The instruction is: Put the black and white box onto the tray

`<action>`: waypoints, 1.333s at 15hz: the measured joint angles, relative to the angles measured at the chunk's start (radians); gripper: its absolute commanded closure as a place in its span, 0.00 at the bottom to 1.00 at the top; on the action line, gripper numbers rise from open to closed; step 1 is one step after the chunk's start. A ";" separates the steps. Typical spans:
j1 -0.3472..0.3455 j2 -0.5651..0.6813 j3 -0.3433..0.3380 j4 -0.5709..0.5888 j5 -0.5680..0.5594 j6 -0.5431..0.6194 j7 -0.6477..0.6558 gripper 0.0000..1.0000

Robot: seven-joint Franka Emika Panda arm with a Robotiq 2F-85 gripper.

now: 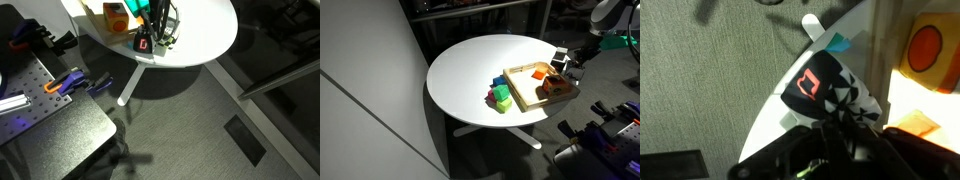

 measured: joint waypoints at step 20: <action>0.211 -0.202 0.023 -0.012 -0.321 -0.039 0.448 0.49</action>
